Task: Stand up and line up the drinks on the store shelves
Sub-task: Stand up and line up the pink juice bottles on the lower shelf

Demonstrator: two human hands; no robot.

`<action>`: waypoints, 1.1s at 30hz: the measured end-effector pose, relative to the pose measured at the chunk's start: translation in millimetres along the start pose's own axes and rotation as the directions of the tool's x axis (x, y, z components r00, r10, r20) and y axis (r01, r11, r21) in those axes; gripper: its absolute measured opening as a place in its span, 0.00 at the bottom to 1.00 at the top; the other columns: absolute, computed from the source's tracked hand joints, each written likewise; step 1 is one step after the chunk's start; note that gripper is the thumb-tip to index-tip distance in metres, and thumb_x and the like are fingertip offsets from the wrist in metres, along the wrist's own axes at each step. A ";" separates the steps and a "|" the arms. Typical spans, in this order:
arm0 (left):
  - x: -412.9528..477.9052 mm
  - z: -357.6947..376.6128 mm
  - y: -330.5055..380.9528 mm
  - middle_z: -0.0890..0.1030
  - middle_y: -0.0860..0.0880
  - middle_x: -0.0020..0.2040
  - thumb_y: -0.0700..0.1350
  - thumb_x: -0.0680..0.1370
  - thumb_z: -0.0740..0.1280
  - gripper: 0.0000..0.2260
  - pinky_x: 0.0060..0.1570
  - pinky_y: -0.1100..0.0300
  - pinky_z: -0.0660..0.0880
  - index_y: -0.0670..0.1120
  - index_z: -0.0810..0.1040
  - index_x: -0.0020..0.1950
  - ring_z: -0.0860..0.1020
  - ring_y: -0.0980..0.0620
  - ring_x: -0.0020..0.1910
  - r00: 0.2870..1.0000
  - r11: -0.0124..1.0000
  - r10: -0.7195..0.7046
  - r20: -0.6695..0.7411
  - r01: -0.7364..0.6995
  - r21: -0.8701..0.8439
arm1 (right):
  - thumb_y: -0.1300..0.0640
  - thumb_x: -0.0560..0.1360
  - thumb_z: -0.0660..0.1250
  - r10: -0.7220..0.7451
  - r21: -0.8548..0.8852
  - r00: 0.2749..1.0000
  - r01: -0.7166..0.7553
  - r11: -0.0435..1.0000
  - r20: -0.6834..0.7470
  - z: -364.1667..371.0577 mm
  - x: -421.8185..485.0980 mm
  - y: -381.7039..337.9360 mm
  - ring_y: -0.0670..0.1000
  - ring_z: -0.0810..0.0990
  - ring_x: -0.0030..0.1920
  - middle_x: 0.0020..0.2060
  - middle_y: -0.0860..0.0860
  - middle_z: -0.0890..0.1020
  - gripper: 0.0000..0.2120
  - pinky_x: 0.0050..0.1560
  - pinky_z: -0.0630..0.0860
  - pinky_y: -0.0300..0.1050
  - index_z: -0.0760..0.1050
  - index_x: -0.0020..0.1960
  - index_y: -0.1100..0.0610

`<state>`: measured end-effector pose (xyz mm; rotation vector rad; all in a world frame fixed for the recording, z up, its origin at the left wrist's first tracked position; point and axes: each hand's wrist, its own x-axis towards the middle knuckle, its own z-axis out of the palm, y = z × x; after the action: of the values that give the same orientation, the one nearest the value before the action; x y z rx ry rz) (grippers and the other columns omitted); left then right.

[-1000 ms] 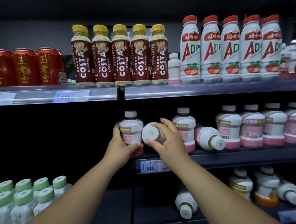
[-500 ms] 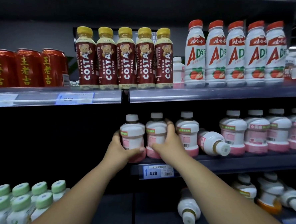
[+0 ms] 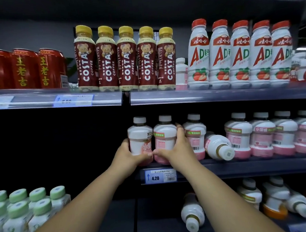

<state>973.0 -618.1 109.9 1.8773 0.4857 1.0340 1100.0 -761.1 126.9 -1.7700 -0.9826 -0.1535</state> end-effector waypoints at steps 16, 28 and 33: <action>2.7 -4.7 0.8 0.86 0.52 0.47 0.55 0.54 0.83 0.33 0.50 0.58 0.80 0.51 0.77 0.55 0.84 0.55 0.46 0.997 0.999 -0.042 0.058 0.042 -0.011 | 0.36 0.52 0.82 0.069 -0.126 0.997 -0.064 0.990 0.036 -16.4 10.5 7.1 0.56 0.77 0.62 0.63 0.52 0.76 0.56 0.60 0.75 0.52 0.58 0.71 0.53; 7.4 -5.9 5.7 0.85 0.46 0.49 0.34 0.66 0.78 0.26 0.39 0.67 0.77 0.44 0.74 0.61 0.84 0.56 0.43 0.995 0.999 -0.045 0.084 0.046 -0.022 | 0.52 0.61 0.83 0.092 0.066 0.981 -0.104 0.992 0.171 -16.6 23.1 12.4 0.46 0.80 0.53 0.57 0.48 0.80 0.36 0.55 0.75 0.44 0.65 0.62 0.52; 3.5 -3.0 4.7 0.85 0.47 0.50 0.41 0.60 0.83 0.31 0.48 0.58 0.81 0.46 0.75 0.59 0.85 0.50 0.49 0.992 0.996 -0.054 0.116 0.062 -0.068 | 0.47 0.57 0.83 0.088 0.058 0.989 -0.096 0.994 0.122 -13.3 22.0 9.6 0.48 0.79 0.53 0.54 0.46 0.78 0.39 0.53 0.76 0.45 0.66 0.60 0.53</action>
<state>972.2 -616.5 116.3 1.8367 0.4286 0.8887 1125.4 -761.2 137.3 -1.7784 -0.9773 0.0422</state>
